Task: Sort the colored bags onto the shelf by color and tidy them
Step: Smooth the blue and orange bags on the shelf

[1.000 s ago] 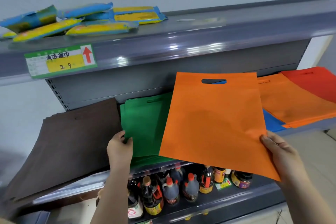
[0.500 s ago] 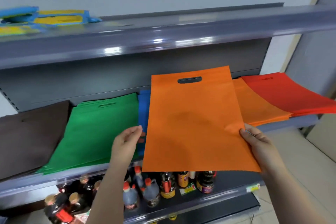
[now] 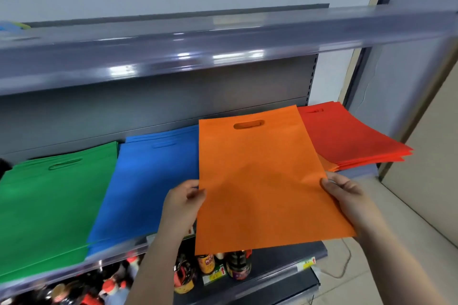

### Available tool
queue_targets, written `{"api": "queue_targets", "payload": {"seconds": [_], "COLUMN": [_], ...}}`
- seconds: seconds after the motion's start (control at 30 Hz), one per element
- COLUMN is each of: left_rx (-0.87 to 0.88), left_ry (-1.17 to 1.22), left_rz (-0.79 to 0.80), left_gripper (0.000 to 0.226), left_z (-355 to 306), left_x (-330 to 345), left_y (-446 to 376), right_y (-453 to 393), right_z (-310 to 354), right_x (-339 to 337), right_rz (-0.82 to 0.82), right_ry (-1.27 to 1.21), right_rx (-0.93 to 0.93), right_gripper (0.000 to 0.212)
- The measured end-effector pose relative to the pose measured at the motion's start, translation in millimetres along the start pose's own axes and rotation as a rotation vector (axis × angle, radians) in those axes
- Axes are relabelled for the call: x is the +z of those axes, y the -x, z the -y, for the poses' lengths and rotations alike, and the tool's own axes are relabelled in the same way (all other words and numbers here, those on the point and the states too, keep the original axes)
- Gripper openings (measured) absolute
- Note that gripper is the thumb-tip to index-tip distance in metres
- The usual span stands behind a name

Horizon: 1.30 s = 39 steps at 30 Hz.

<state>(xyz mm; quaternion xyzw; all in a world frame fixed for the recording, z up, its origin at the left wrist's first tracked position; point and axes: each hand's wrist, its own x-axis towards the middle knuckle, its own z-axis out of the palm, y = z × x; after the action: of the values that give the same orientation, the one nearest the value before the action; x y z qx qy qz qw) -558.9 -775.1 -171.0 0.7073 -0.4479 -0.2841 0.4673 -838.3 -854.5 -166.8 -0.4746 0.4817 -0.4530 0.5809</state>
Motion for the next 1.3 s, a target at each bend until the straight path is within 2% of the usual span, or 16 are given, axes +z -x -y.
{"api": "queue_targets", "payload": {"seconds": [0.23, 0.4, 0.47, 0.53, 0.93, 1.13, 1.3], "left_rx": [0.087, 0.045, 0.027, -0.001, -0.149, -0.145, -0.195], "left_ry": [-0.095, -0.237, -0.292, -0.349, -0.558, -0.570, -0.613], "left_rz": [-0.026, 0.011, 0.000, -0.025, -0.215, -0.403, -0.415], "left_gripper": [0.019, 0.009, 0.013, 0.019, 0.019, 0.008, 0.016], "left_z": [-11, -15, -15, -17, -26, -40, -45], "left_x": [35, 55, 61, 65, 100, 119, 126], "left_y": [-47, -78, -88, -94, -103, -96, -96], "right_y": [-67, -116, -131, -144, -199, -211, -218], "right_z": [12, 17, 18, 19, 19, 22, 24], "right_x": [-19, -32, -33, -33, -45, -55, -55], "right_rz": [-0.044, -0.100, -0.096, -0.083, 0.117, 0.187, 0.270], "right_ry": [0.209, 0.712, 0.829, 0.918, 1.123, 1.027, 1.151], "right_rx": [-0.088, -0.261, -0.293, -0.310, -0.367, -0.404, -0.356], "right_gripper": [0.020, 0.017, 0.010, 0.013, 0.017, 0.010, 0.010]}}
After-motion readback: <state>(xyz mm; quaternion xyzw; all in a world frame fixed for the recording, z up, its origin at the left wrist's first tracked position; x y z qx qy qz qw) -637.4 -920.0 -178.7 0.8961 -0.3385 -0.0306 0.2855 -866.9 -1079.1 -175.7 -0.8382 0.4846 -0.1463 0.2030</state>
